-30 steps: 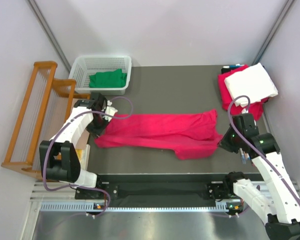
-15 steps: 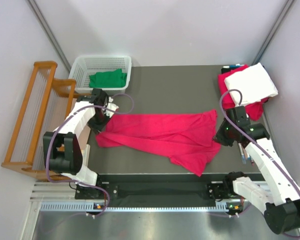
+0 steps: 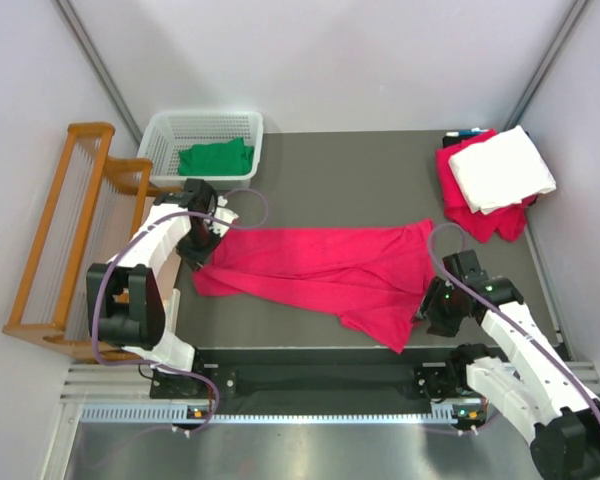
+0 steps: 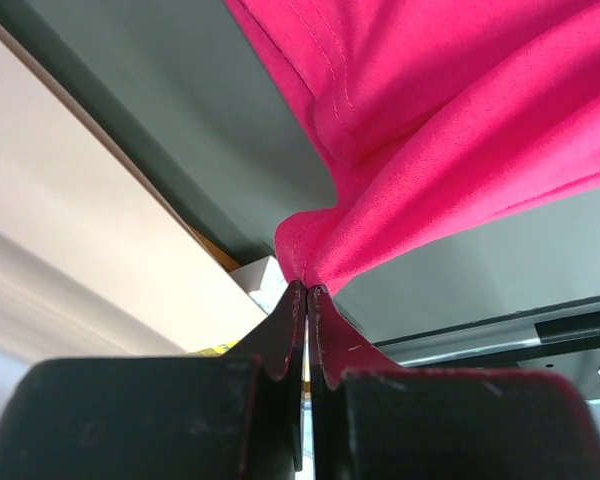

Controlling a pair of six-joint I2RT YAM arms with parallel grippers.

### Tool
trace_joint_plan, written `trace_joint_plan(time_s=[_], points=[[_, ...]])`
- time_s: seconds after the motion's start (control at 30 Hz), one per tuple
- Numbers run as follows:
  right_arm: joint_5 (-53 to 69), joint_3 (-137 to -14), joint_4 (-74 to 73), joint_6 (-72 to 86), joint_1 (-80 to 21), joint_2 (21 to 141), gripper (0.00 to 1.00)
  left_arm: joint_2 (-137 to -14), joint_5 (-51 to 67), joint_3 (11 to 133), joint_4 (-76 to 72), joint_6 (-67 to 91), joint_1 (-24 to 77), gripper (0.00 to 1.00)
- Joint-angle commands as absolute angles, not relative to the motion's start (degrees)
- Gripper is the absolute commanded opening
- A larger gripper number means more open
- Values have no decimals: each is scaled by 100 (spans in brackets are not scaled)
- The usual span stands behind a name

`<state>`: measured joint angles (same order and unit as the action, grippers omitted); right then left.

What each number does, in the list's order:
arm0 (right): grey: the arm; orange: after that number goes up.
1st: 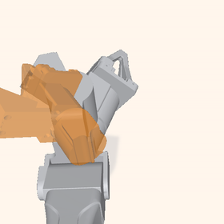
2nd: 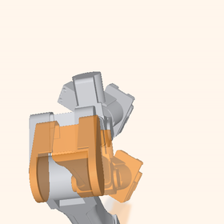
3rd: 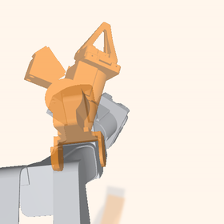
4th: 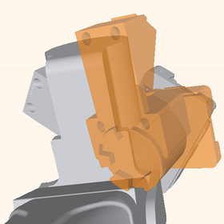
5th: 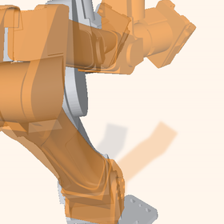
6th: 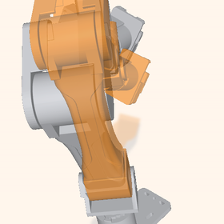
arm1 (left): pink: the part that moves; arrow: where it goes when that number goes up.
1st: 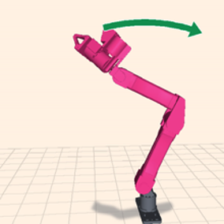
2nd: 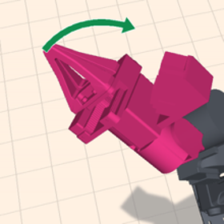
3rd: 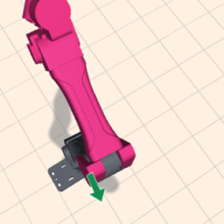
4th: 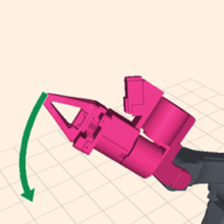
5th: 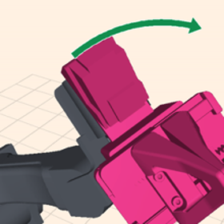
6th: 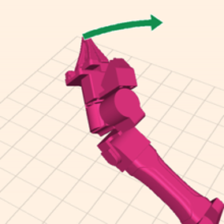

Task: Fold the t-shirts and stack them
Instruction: Fold the tshirt

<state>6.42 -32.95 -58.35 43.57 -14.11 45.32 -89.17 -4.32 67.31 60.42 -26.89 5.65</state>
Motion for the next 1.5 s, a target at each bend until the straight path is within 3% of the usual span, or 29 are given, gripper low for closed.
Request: trace_joint_plan(time_s=[0.0,0.73,0.83,0.97,1.07,1.47], points=[[1090,-2980,-5555,4394,-1459,4517,48,-8859,-360,6645,5977,-2619,536,0],[712,-2672,-4404,4526,-1468,5185,36,-8798,-290,6469,5933,-2628,536,0],[677,-2619,-4307,4518,-1476,5282,29,-8780,-316,6469,5941,-2646,536,0],[563,-2759,-4411,4509,-1476,5221,7,-8745,-360,6407,5924,-2663,545,0],[449,-2970,-4596,4465,-1468,5125,0,-8736,-369,6390,5915,-2672,536,0],[-104,-3691,-5844,4333,-1468,4158,0,-8517,-317,6328,6011,-2663,536,0]])
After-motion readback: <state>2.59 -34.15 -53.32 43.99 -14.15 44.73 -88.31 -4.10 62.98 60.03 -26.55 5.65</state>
